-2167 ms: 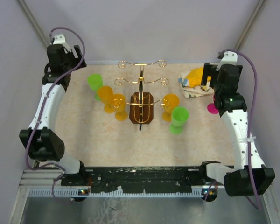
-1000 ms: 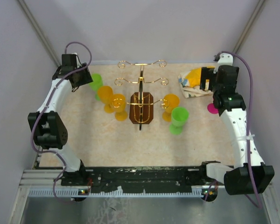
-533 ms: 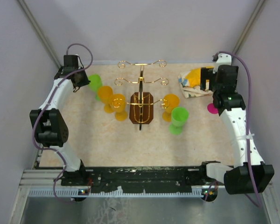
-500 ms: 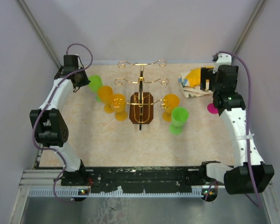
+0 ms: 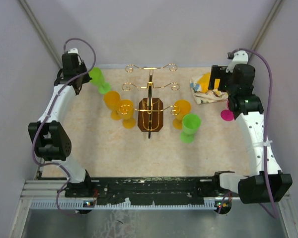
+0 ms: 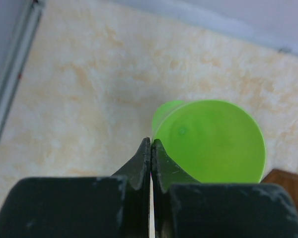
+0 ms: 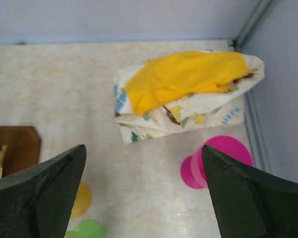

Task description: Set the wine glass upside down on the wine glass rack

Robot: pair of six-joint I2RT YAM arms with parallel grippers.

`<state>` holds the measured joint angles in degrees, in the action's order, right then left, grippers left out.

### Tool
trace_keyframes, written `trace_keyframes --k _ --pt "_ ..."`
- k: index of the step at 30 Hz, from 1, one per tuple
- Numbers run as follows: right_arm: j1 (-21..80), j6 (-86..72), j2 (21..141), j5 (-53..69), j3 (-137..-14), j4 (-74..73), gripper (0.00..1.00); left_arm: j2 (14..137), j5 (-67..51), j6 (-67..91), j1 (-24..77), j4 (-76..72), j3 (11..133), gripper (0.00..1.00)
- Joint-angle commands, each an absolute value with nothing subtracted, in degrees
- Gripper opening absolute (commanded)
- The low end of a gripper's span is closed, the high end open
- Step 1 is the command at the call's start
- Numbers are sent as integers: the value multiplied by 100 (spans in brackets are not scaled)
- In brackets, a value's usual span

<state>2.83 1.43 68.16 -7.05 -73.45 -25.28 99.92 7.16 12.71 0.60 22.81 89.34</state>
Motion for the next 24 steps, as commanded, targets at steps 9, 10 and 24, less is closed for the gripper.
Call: trace_keyframes --k 9,10,24 --pt "1291 -1703 7281 813 -8584 -2454 99 8019 889 -120 657 -2085 7684 0" --pt "1310 -1959 7367 1027 -8682 -2360 99 7944 997 -415 947 -2403 7591 0" --pt "1810 -4546 8057 2803 -9111 34 99 7361 1727 -2840 3237 -6053 6152 0"
